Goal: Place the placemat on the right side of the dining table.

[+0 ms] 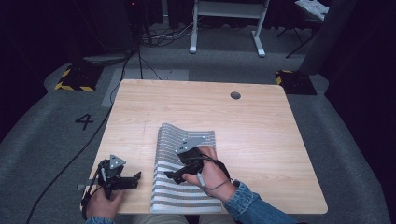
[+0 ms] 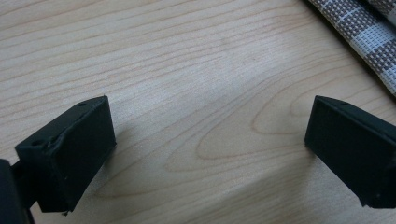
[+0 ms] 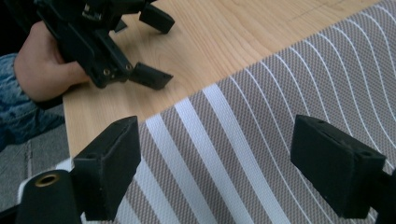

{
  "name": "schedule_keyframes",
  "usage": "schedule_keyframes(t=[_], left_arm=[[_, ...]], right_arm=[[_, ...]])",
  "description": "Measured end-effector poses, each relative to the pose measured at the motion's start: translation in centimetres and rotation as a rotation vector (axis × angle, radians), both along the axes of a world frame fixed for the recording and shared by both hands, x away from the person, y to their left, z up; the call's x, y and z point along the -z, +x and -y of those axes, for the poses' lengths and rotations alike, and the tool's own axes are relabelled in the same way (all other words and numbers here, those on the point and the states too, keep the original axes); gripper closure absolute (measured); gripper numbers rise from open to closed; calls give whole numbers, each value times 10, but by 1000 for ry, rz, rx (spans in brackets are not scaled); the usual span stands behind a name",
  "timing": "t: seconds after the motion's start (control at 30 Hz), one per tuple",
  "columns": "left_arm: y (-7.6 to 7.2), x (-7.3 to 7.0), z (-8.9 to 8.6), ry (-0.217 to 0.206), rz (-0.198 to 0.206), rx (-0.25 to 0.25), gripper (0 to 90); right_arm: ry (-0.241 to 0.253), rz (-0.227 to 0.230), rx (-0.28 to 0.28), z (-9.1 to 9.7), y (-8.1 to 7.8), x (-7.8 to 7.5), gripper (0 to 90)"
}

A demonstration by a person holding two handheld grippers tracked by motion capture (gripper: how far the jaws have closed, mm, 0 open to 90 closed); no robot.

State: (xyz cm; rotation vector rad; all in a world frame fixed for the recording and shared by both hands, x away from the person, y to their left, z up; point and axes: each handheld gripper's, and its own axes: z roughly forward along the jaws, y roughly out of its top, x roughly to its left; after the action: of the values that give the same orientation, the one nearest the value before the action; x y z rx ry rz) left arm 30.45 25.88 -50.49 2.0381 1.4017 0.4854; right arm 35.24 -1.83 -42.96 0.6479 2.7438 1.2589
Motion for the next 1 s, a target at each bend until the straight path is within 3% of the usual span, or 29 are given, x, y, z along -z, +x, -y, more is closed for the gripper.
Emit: schedule_keyframes(t=[0.13, 0.3, 0.37, 0.47, 0.6, 0.7, 0.73, 0.8, 0.87, 1.0], left_arm=[[0, 0, 0, 1, -2, 3, 16], [1, 0, 0, 1, -3, 3, 15], [1, 0, 0, 1, -2, 2, 15], [1, 0, 0, 2, -2, 2, 15], [2, 0, 0, 2, -2, 2, 15], [2, 0, 0, 3, -1, 1, 15], [2, 0, 0, 3, -4, 2, 15], [2, 0, 0, 4, -3, 1, 15], [2, 0, 0, 4, -3, 1, 15], [2, 0, 0, 4, -3, 2, 15]], right_arm=[[4, -26, 14, -15, 4, 3, 165], [-15, -23, 47, -29, 10, 13, 165], [16, -34, 69, -36, 11, 16, 166], [10, -46, 88, -42, 12, 22, 161], [-30, -51, 122, -46, 12, 33, 148], [-62, -63, 134, -46, 13, 43, 61], [-75, -47, 141, -47, 13, 47, 33], [-94, -52, 140, -48, 11, 51, 20], [-83, -51, 146, -47, 11, 53, 24], [-53, -101, 156, -45, 11, 53, 84]])
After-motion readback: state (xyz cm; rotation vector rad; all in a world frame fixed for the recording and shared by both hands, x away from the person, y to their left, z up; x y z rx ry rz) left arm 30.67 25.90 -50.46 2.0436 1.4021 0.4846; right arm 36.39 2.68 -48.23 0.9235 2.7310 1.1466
